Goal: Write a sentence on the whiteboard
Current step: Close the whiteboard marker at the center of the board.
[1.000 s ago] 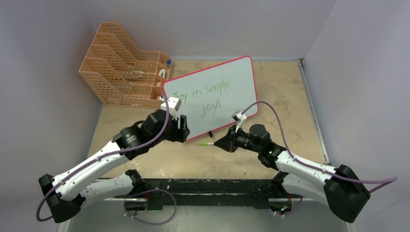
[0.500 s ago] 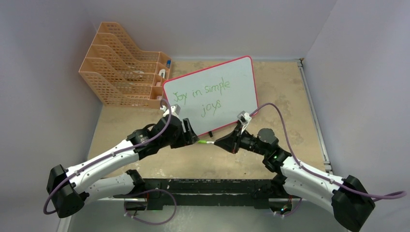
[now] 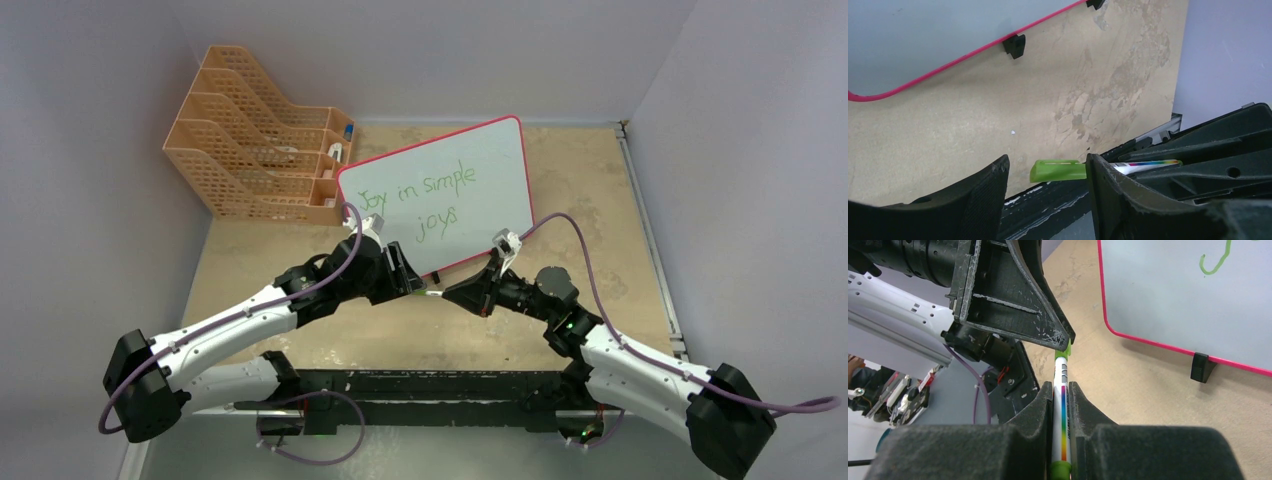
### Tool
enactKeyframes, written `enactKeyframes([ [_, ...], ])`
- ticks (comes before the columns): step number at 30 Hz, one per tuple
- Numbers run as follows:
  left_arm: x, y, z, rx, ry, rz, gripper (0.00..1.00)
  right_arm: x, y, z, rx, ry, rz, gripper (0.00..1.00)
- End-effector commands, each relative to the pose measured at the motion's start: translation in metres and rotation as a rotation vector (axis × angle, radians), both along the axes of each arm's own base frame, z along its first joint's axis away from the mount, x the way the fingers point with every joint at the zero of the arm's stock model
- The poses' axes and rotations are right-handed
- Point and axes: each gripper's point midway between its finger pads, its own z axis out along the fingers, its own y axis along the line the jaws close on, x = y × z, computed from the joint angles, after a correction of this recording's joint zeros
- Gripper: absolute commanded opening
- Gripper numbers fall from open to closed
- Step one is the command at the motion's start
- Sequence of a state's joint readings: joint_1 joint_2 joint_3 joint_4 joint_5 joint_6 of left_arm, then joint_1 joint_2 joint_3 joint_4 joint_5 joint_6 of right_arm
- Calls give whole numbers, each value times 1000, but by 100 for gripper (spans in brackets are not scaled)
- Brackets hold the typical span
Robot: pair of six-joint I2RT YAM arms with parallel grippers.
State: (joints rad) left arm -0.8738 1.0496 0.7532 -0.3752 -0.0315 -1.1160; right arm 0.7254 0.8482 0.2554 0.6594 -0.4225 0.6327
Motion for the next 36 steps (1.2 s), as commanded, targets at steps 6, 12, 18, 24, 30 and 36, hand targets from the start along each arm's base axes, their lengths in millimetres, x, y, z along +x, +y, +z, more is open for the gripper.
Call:
enactKeyframes([
  [6, -3, -26, 15, -87, 1, -87, 51, 3, 4, 13, 31, -44, 17, 0],
  [12, -3, -32, 16, -73, -5, -129, 47, 10, 7, 4, -38, -35, 12, 0],
  [18, -7, -41, 19, -95, 4, -174, 45, 18, 9, 5, -69, -38, -7, 0],
  [24, -15, -57, 28, -169, 16, -204, 44, 21, 11, 13, -44, -49, -14, 0],
  [30, -24, -73, 35, -219, 27, -223, 44, 20, 12, 13, -28, -42, -10, 0],
  [36, -30, -83, 47, -274, 27, -212, 45, 17, 12, 10, -18, -35, -2, 0],
])
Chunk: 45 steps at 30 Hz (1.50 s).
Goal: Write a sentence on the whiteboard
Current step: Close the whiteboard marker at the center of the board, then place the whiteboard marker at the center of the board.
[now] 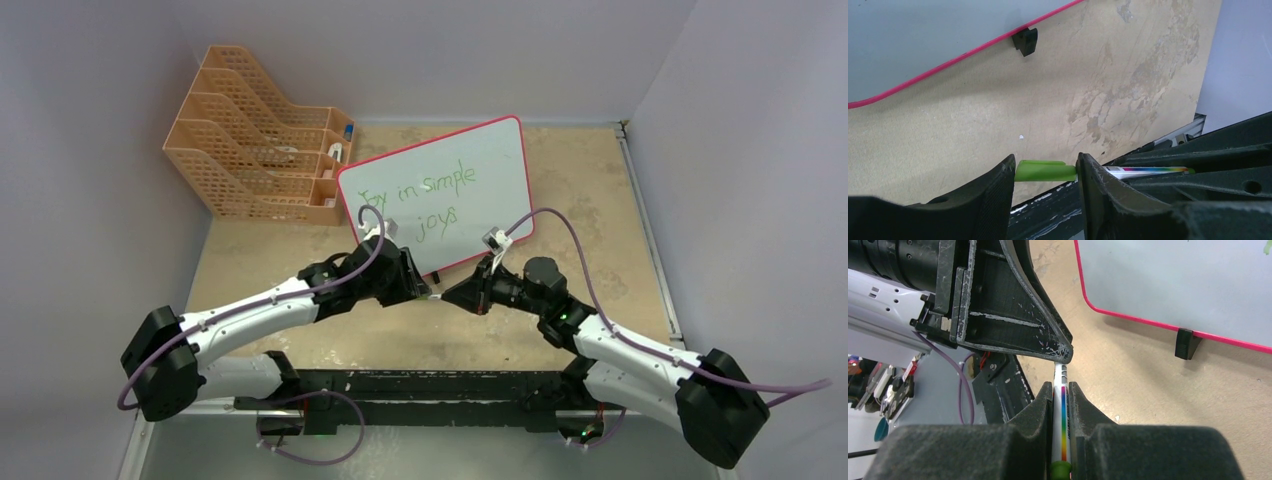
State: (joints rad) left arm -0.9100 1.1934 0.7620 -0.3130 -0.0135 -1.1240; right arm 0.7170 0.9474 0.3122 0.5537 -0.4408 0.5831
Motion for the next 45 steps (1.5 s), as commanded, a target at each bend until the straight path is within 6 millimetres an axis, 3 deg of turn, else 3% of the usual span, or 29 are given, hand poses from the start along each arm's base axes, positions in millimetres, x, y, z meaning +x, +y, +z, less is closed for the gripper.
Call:
enactKeyframes([
  [1, -27, -61, 78, -336, -17, -146, 45, 11, 9, 36, 100, -104, -12, 0],
  [6, -27, -60, 87, -397, -13, -117, 45, 9, 8, 33, 105, -101, -11, 0],
  [10, -22, -52, 81, -319, -39, -97, 47, 6, 5, 24, 73, -75, -9, 0],
  [17, -3, -4, 72, -91, -152, 27, 53, 7, -4, 17, 35, -67, -52, 0],
  [25, 4, 63, 93, 121, -300, 118, 68, 14, -8, -4, -1, 4, -108, 0],
  [31, 5, 107, 115, 194, -388, 202, 69, 21, -6, -20, 2, 60, -123, 0],
  [39, 5, 135, 123, 224, -450, 258, 70, 35, -9, -49, -30, 158, -159, 0],
  [45, 8, 142, 117, 276, -480, 265, 72, 42, -17, -70, -55, 238, -204, 12],
])
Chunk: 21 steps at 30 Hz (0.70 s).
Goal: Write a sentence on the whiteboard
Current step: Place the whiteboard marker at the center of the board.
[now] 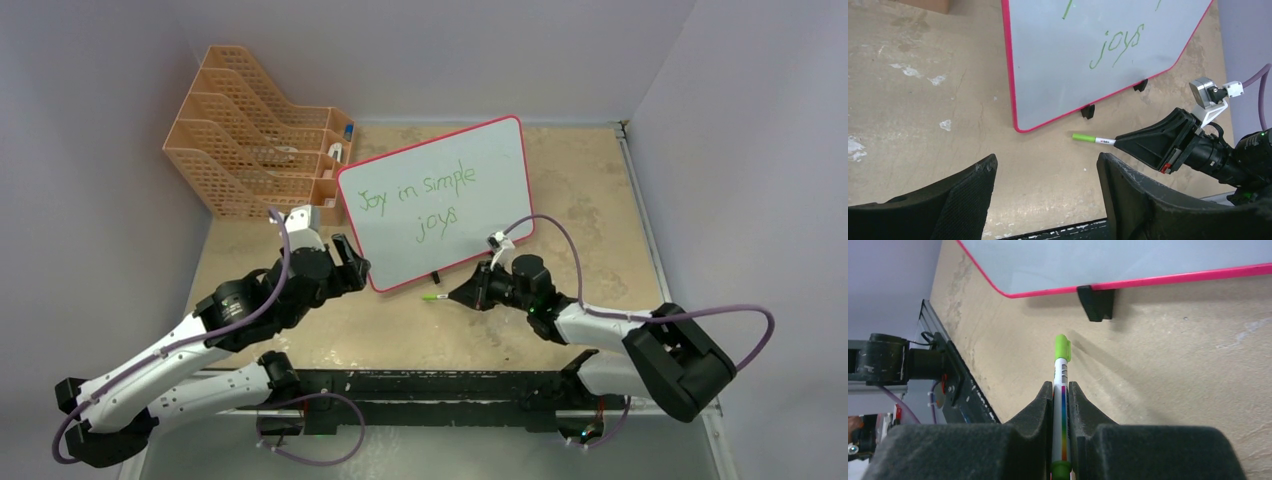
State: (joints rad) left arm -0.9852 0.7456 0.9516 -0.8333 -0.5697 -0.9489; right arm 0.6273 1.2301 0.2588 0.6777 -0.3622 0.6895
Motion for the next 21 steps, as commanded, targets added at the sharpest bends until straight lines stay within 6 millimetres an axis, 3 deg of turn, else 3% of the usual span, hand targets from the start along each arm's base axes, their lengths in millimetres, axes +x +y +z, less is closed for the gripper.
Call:
enactKeyframes([
  [1, 7, 9, 3, 54, -52, 21, 72, 9, 2, 5, 45, 2, -20, 13],
  [4, 9, 10, -2, 73, -52, 30, 75, 10, -2, -6, 24, 44, -39, 15],
  [12, 19, -1, -9, 76, -79, 4, 83, 15, -13, -24, -18, 109, -107, 39],
  [15, 28, -2, -9, 59, -77, -3, 83, 17, -18, -27, -34, 121, -131, 44],
  [21, 50, 20, -6, 34, -75, 40, 83, 20, -26, -22, -56, 108, -179, 51],
])
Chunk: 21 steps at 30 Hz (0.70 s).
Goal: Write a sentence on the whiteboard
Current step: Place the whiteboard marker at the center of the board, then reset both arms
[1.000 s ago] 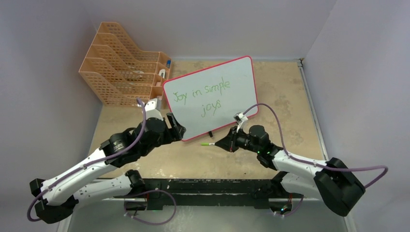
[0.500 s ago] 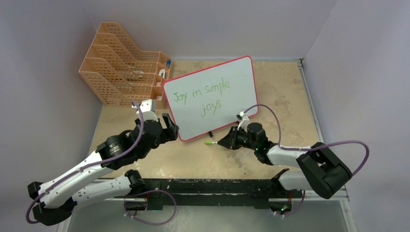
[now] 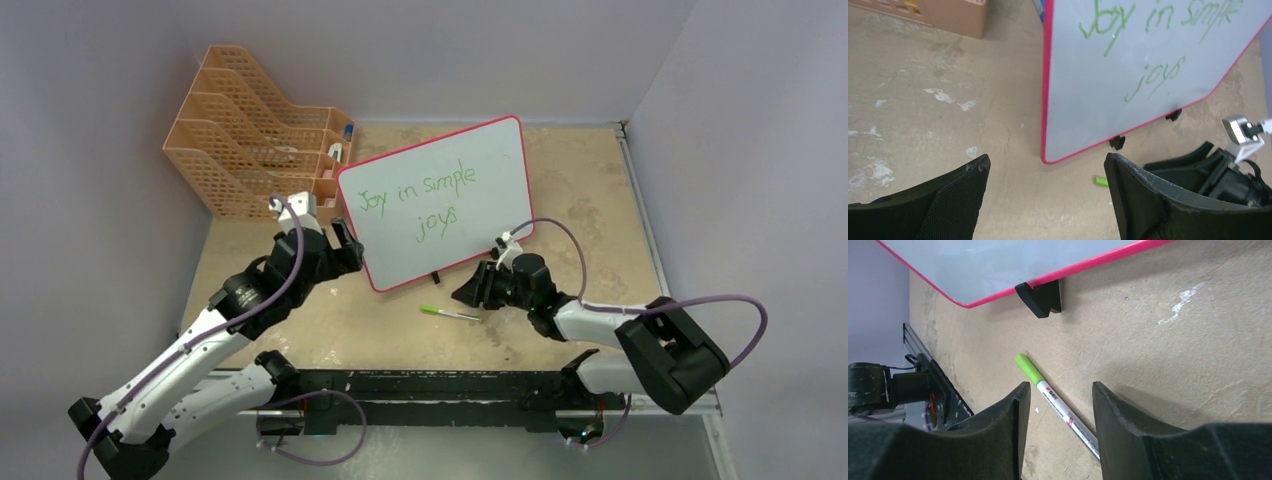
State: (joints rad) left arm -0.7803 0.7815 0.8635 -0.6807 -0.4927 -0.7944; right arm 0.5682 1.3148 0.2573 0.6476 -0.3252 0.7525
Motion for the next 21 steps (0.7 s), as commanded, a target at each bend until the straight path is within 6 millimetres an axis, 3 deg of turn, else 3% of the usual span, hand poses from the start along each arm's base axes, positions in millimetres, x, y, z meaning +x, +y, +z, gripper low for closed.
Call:
enactKeyframes([
  [1, 14, 5, 19, -43, -69, -22, 83, 10, -9, 12, -13, -42, -71, 52],
  [6, 10, 18, 17, -22, -66, 4, 85, 27, -25, 46, -55, -141, -174, 64],
  [14, -9, 58, 43, 10, -204, 68, 90, 61, -96, 163, -163, -465, -522, 98],
  [21, -26, 89, 65, 15, -332, 125, 91, 57, -152, 243, -215, -608, -767, 99],
])
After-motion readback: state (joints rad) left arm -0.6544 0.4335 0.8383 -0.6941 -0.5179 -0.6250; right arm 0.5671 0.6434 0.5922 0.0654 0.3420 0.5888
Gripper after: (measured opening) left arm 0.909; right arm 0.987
